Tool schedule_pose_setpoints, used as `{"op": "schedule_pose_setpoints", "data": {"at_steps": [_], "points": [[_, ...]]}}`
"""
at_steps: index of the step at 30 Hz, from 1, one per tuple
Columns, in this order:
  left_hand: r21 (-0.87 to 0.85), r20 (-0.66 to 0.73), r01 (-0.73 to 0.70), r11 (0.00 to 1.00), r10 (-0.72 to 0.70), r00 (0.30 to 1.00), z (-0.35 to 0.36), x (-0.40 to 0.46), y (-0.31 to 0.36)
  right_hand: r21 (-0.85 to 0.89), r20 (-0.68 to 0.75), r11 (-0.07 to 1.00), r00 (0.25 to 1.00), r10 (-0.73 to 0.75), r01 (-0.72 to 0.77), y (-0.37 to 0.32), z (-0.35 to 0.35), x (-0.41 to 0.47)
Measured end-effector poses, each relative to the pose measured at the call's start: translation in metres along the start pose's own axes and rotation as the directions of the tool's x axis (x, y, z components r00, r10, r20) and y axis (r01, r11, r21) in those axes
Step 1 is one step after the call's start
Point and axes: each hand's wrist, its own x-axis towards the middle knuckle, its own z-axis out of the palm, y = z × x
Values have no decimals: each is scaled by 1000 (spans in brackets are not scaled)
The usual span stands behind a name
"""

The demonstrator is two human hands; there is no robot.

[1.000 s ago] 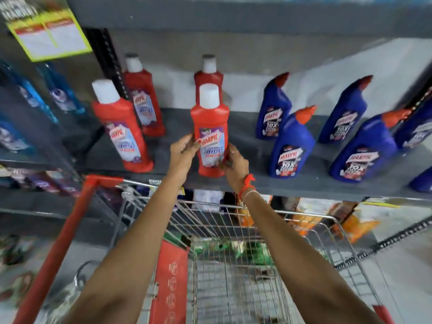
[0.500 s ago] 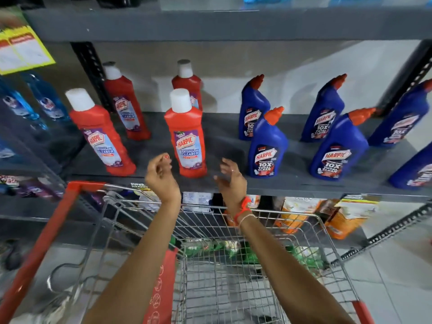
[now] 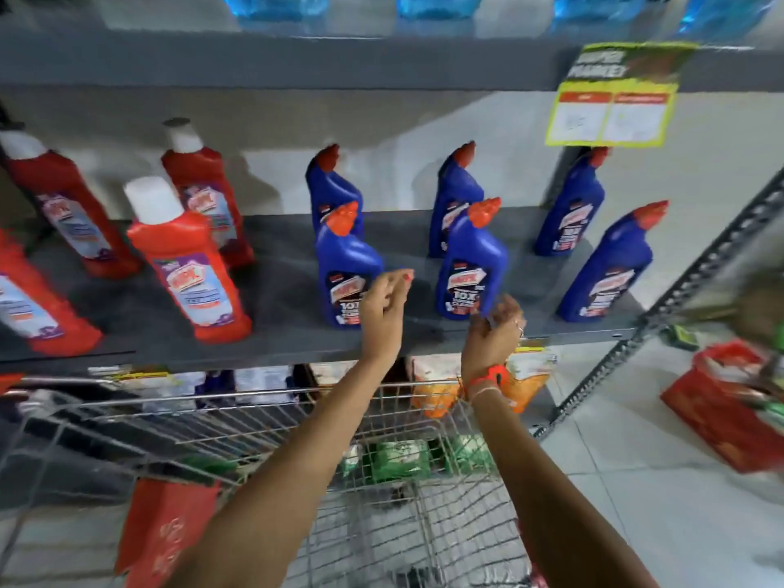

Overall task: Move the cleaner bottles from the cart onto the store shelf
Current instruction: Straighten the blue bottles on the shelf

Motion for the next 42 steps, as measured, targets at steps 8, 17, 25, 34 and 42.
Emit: {"op": "schedule_pose_setpoints", "data": {"at_steps": [8,17,25,34,42], "points": [[-89,323,428,899,-381,867,61,40,-13,19,210,994,971,-114,112,23,-6,57],[5,294,263,965,-253,922,71,25,-18,-18,315,987,938,-145,159,28,-23,77],[24,305,291,956,-284,909,69,18,-8,-26,326,991,938,-116,131,27,-27,72],[178,20,131,975,-137,990,38,-17,-13,93,40,994,997,-62,59,35,-20,22],[213,-455,3,977,97,885,-56,-15,-16,64,315,975,922,-224,215,19,36,-16]]}}
